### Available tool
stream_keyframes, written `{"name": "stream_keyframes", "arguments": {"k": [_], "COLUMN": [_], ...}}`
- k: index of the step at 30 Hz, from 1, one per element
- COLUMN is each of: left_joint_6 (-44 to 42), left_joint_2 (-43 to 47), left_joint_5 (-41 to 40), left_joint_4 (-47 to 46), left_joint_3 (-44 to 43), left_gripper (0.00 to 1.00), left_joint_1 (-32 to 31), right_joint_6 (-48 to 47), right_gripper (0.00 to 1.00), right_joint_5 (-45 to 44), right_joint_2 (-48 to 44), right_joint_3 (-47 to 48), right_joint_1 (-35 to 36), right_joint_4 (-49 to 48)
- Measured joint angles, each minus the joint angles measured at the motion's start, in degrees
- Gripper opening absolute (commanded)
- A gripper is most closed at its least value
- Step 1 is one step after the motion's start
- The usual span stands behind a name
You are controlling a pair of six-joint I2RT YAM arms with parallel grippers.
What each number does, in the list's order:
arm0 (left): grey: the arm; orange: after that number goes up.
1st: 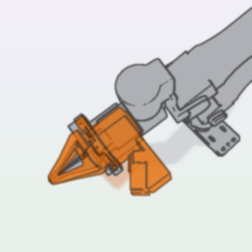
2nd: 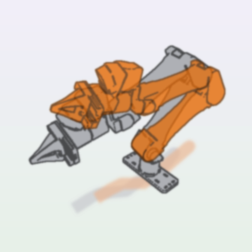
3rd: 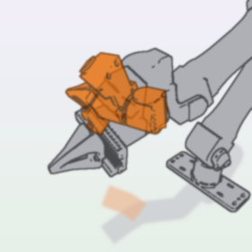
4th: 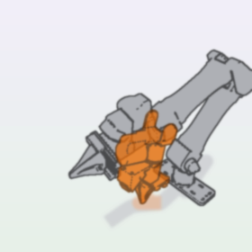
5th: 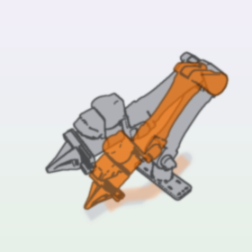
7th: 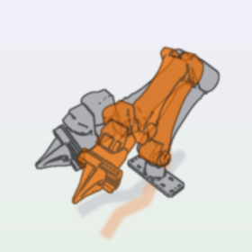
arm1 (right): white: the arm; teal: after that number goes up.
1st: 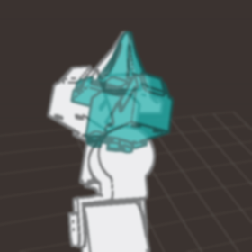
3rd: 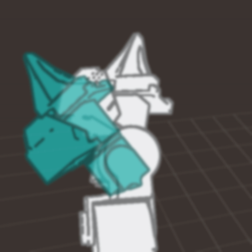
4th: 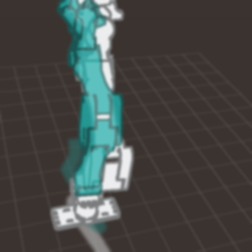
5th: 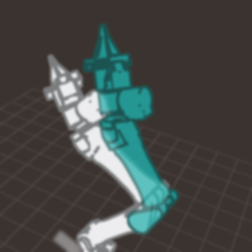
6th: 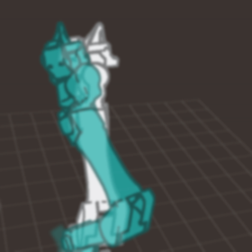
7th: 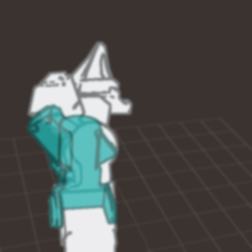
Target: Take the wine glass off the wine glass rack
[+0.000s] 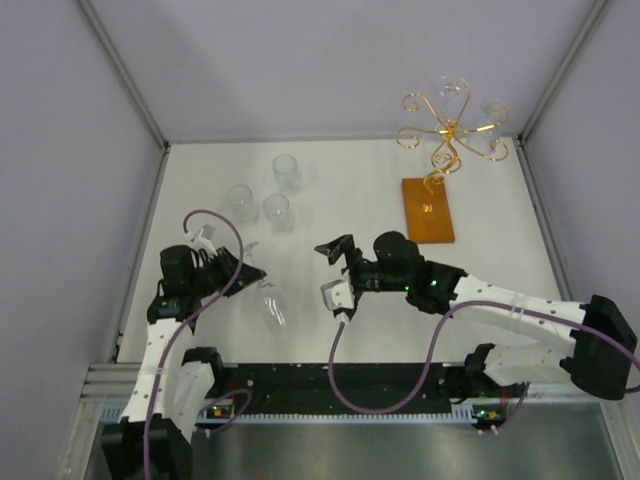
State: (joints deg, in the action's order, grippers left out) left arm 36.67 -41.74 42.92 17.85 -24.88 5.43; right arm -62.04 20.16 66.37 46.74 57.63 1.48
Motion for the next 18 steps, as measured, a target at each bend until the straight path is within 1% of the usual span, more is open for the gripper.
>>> {"name": "stream_keyframes", "arguments": {"k": [5,8,11,13,18], "left_joint_6": [1.7,4.28,8.09,11.91,18.99], "left_joint_2": [-1.7,-6.14,-10.25,-12.0,-13.7], "left_joint_5": [2.71,4.61,6.67,8.26,9.79], "left_joint_4": [-0.5,-2.32,-4.24,-7.61,-11.37], "left_joint_3": [0.15,0.15,0.26,1.2,3.58], "left_gripper": [0.0,0.0,0.0,0.0,0.0], "left_joint_1": [1.84,3.82,6.05,7.26,8.2], "right_joint_6": [-4.33,-5.77,-6.97,-7.76,-8.94], "right_gripper": [0.99,0.99,0.99,0.99,0.99], "right_joint_5": [2.16,2.67,2.99,3.39,3.98], "right_joint_2": [8.46,13.11,16.13,17.42,19.71], "right_joint_3": [-2.51,-2.62,-2.62,-2.64,-2.62], "right_joint_1": [1.05,1.55,1.97,2.54,4.85], "right_joint_4": [-9.66,-12.63,-15.26,-16.52,-20.72]}}
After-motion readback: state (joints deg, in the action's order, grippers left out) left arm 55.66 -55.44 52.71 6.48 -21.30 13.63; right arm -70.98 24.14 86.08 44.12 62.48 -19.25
